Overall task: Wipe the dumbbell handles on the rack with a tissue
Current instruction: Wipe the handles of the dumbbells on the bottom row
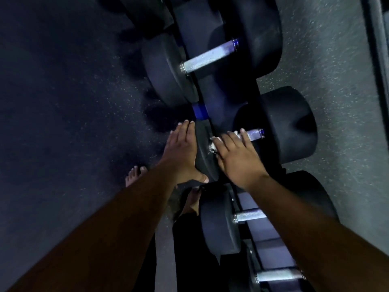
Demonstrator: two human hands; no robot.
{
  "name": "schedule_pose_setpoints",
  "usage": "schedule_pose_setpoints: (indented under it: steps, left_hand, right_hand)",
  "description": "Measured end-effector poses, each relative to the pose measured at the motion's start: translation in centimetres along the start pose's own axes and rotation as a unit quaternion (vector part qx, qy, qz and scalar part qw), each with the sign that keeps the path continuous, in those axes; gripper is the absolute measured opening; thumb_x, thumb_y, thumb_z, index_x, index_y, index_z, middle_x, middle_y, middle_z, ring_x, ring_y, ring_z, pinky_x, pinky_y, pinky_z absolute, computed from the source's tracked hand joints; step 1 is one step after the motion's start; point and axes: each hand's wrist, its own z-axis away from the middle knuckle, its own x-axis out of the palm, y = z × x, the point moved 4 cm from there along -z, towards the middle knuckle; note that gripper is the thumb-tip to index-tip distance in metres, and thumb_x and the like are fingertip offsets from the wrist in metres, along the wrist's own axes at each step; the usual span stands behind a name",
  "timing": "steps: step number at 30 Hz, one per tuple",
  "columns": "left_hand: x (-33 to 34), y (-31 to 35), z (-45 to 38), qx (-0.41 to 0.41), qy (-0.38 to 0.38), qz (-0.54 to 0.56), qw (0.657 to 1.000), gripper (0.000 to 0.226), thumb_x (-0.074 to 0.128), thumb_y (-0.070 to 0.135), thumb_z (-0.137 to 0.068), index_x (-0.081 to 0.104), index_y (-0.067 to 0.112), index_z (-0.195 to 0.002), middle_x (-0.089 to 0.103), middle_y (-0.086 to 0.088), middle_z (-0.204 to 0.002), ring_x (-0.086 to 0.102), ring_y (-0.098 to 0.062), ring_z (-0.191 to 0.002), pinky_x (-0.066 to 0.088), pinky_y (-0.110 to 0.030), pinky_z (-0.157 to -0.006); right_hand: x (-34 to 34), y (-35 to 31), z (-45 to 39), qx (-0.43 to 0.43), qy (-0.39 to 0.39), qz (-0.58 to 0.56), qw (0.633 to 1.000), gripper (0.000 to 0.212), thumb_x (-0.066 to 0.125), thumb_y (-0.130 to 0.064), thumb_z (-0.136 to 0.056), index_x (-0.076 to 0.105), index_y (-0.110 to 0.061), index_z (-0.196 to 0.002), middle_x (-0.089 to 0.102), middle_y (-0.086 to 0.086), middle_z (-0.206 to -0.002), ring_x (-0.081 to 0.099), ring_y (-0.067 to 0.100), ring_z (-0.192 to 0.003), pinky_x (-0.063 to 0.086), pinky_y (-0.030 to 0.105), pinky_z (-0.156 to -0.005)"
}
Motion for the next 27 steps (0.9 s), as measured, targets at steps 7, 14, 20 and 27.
schedule_pose_setpoints:
  steps: [7, 14, 20, 27]
  left_hand:
    - [0.1, -0.2, 0.0, 0.004, 0.002, 0.002, 1.0, 0.162, 0.092, 0.06, -0.051, -0.02, 0.01, -0.156, -0.021, -0.006, -0.167, -0.019, -0.024, -0.154, -0.011, -0.039, -0.123]
    - [-0.2, -0.3, 0.2, 0.013, 0.008, 0.017, 1.0, 0.162, 0.094, 0.058, -0.05, -0.018, 0.01, -0.157, -0.02, -0.006, -0.167, -0.018, -0.024, -0.154, -0.011, -0.037, -0.121]
    - [-0.2, 0.0, 0.1, 0.006, 0.011, 0.013, 1.0, 0.163, 0.094, 0.058, -0.048, -0.016, 0.009, -0.158, -0.017, -0.008, -0.168, -0.016, -0.025, -0.154, -0.007, -0.041, -0.125]
    - [-0.2, -0.2, 0.2, 0.007, 0.017, 0.021, 1.0, 0.162, 0.095, 0.056, -0.047, -0.014, 0.009, -0.158, -0.014, -0.007, -0.168, -0.014, -0.025, -0.155, -0.008, -0.041, -0.125]
  right_hand:
    - [-0.9, 0.1, -3.3, 0.048, -0.003, -0.024, 0.999, 0.045, 0.029, -0.041, -0.098, 0.063, -0.017, -0.117, 0.065, 0.007, -0.115, 0.056, 0.028, -0.113, 0.024, 0.051, -0.116]
    - [1.3, 1.3, 1.1, 0.044, 0.073, 0.006, 0.996, 0.058, 0.057, -0.022, -0.095, 0.039, -0.011, -0.15, 0.047, 0.013, -0.147, 0.035, 0.032, -0.143, 0.018, 0.05, -0.12]
    - [0.6, 0.1, 0.6, 0.145, 0.081, -0.042, 0.985, 0.063, 0.035, -0.015, -0.088, 0.039, -0.006, -0.15, 0.038, 0.016, -0.156, 0.023, 0.034, -0.15, 0.013, 0.049, -0.122]
    - [0.0, 2.2, 0.7, 0.144, 0.089, -0.024, 0.985, 0.055, 0.037, -0.013, -0.089, 0.052, -0.006, -0.142, 0.05, 0.014, -0.148, 0.04, 0.03, -0.143, 0.016, 0.045, -0.119]
